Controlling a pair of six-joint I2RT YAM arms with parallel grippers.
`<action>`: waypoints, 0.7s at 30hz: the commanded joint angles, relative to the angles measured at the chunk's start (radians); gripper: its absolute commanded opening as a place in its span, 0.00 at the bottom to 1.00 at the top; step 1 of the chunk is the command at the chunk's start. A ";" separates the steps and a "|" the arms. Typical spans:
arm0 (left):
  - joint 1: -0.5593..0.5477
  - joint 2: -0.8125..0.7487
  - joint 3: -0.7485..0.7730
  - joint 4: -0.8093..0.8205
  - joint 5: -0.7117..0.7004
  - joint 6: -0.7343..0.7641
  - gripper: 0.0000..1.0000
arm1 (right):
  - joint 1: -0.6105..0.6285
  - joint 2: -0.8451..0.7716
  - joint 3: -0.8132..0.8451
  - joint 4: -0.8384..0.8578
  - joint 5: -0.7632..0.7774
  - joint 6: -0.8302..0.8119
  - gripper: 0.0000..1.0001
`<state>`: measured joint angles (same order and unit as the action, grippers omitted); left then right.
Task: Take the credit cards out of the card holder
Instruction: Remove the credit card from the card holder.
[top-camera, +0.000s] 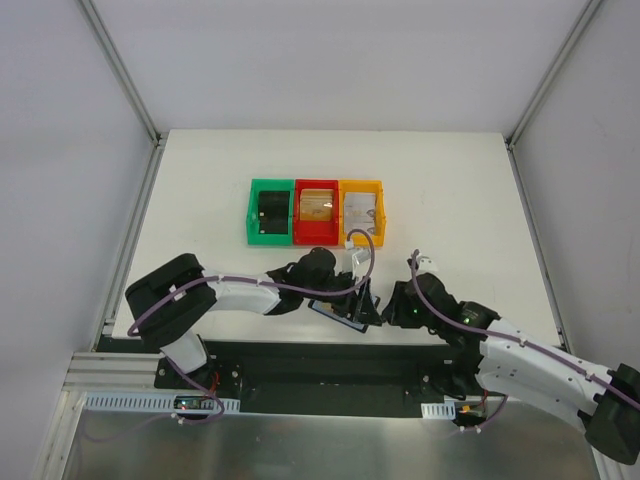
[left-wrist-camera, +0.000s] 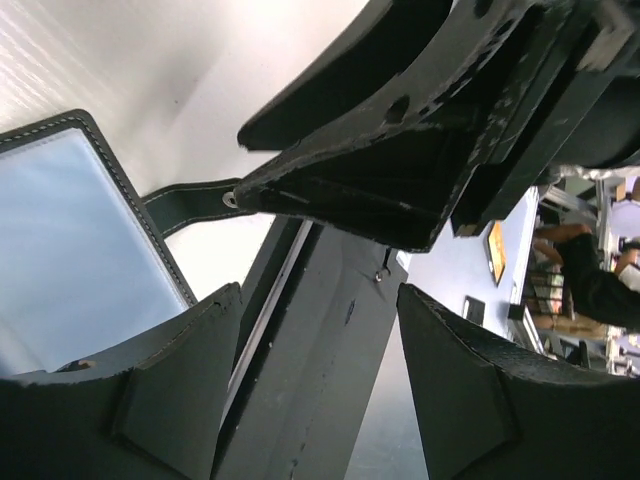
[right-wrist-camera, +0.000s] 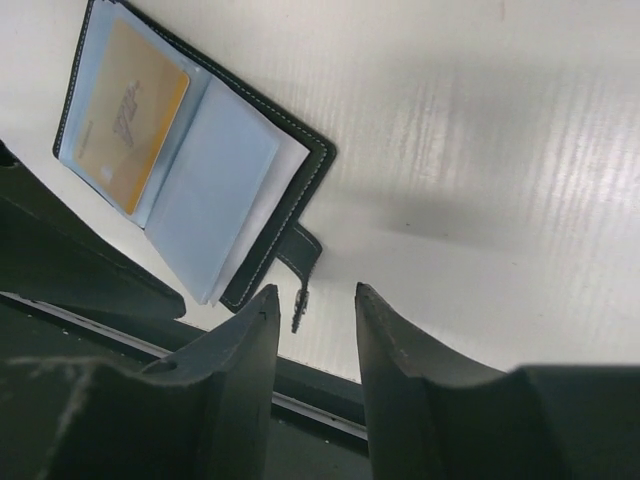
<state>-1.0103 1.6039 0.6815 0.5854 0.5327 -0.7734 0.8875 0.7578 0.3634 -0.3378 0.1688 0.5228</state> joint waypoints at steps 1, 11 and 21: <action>-0.010 -0.007 0.032 0.034 0.081 0.046 0.63 | 0.002 -0.073 0.037 -0.115 0.083 0.003 0.40; 0.125 -0.517 -0.204 -0.119 -0.170 0.077 0.65 | 0.001 -0.026 0.055 0.046 -0.024 -0.038 0.35; 0.265 -0.435 -0.177 -0.334 -0.344 0.076 0.54 | 0.005 0.164 0.131 0.193 -0.126 -0.076 0.30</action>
<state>-0.7536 1.0920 0.4828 0.3370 0.2741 -0.7136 0.8883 0.8955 0.4294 -0.2386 0.0925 0.4747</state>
